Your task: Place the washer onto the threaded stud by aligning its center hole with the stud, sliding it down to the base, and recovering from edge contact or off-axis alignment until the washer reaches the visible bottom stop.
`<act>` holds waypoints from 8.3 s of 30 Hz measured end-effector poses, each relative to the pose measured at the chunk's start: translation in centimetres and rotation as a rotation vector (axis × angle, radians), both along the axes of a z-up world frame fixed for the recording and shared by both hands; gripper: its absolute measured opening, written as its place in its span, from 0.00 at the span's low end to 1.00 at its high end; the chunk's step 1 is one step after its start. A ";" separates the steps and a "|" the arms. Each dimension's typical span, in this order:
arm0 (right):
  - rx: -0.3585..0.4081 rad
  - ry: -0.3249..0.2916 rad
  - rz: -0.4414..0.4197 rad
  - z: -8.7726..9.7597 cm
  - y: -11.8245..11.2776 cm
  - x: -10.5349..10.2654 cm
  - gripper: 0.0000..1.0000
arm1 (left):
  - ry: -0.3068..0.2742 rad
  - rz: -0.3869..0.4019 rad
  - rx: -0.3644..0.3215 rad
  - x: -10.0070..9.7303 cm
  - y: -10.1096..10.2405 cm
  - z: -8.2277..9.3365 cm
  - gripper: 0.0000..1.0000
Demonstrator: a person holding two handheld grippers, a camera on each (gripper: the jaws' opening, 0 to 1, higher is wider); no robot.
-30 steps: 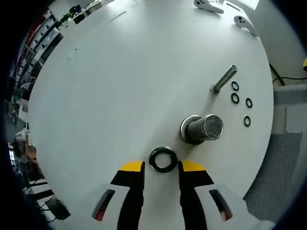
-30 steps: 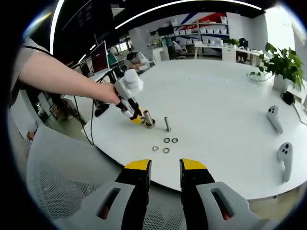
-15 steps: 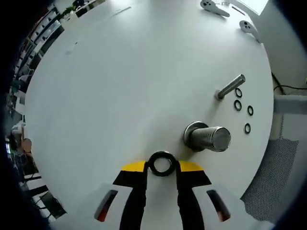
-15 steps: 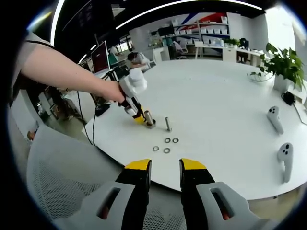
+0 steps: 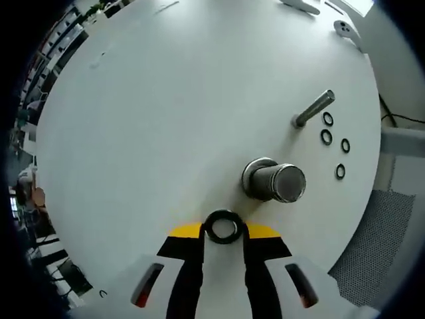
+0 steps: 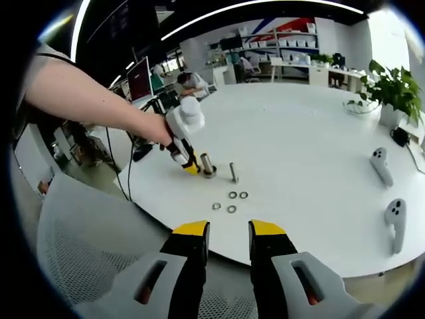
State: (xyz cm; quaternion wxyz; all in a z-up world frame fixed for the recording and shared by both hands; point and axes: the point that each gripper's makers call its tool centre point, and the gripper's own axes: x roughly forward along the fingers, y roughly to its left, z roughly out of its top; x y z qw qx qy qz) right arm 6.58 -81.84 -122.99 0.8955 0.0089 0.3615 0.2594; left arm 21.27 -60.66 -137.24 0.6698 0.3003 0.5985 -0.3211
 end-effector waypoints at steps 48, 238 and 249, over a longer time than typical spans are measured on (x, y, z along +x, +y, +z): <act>0.005 -0.003 -0.001 0.1 0.1 0.0 0.26 | -0.029 0.005 -0.049 -1.5 0.5 0.1 0.18; -0.056 0.158 0.228 -2.0 2.4 -2.7 0.25 | -0.546 0.253 -0.641 -16.2 4.3 17.2 0.32; -0.119 0.138 0.302 -2.0 2.1 0.4 0.27 | -0.525 0.230 -0.622 -16.5 4.2 16.7 0.31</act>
